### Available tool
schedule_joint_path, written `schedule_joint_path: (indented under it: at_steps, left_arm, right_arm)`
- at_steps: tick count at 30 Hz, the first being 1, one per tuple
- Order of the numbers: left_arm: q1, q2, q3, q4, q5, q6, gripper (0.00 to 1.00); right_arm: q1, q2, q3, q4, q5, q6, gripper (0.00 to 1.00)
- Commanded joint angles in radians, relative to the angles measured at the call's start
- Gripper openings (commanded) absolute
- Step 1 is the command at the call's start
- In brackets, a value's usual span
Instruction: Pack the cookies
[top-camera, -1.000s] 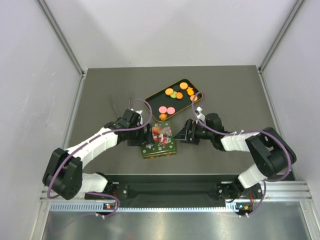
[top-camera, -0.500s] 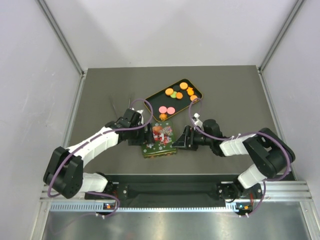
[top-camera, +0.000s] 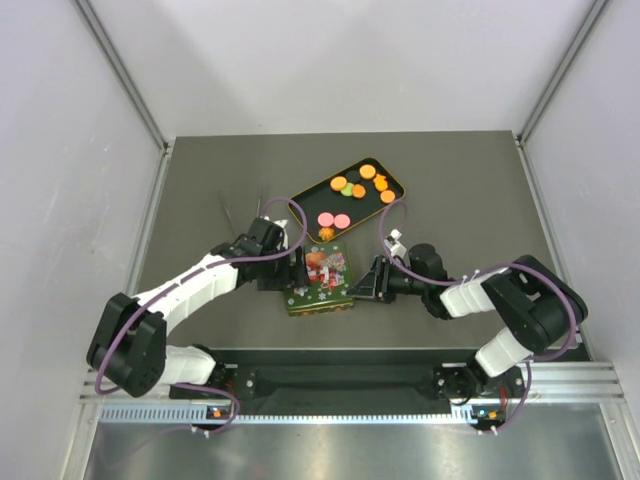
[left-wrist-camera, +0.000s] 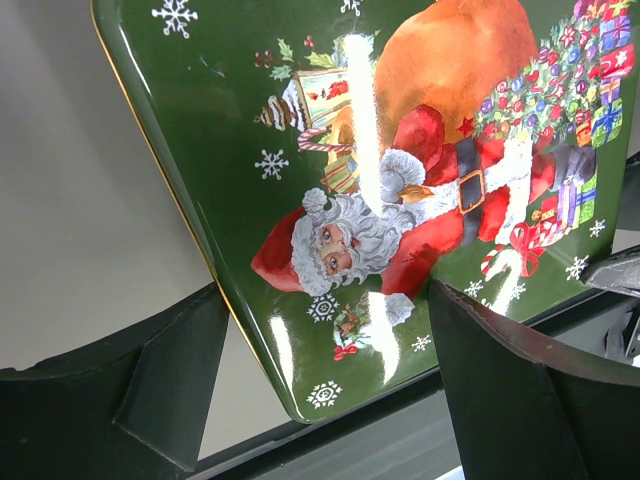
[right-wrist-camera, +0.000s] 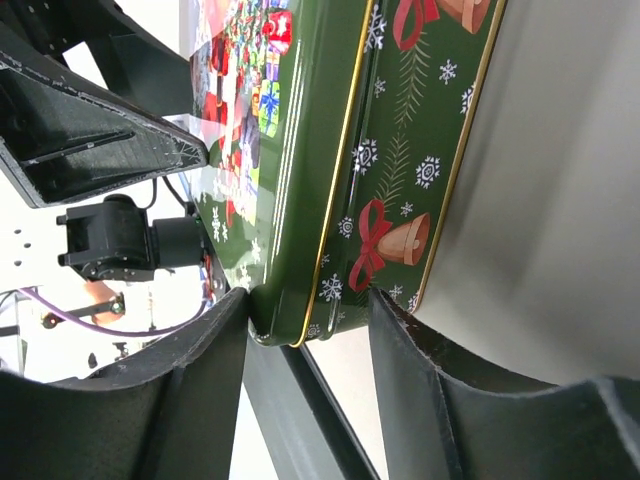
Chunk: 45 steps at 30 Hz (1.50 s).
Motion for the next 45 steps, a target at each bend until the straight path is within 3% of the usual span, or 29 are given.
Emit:
schedule_joint_path:
  at_steps: [1,11,12,16,26,45]
  left_arm:
    - [-0.014,-0.006,0.004,0.027,-0.038,-0.011,0.84]
    - [-0.109,-0.015,-0.022,0.061,-0.076,-0.084,0.85]
    - [-0.118,-0.015,-0.029,0.066,-0.079,-0.092,0.85]
    - [-0.154,-0.014,-0.049,0.086,-0.099,-0.120,0.85]
    - [-0.227,-0.019,-0.065,0.113,-0.125,-0.170,0.85]
    - [-0.368,-0.014,-0.111,0.171,-0.151,-0.261,0.85]
  right_arm:
    - [0.014,0.034,-0.026,0.021,0.013,-0.021,0.46]
    - [0.040,0.072,-0.025,0.052,0.036,-0.018,0.29]
    - [0.045,0.074,-0.025,0.046,0.041,-0.019,0.23]
    - [0.080,0.066,-0.009,0.004,0.090,-0.039,0.15]
    - [0.100,0.083,-0.016,0.006,0.137,-0.047,0.00]
    - [0.173,0.130,-0.011,0.001,0.269,-0.059,0.00]
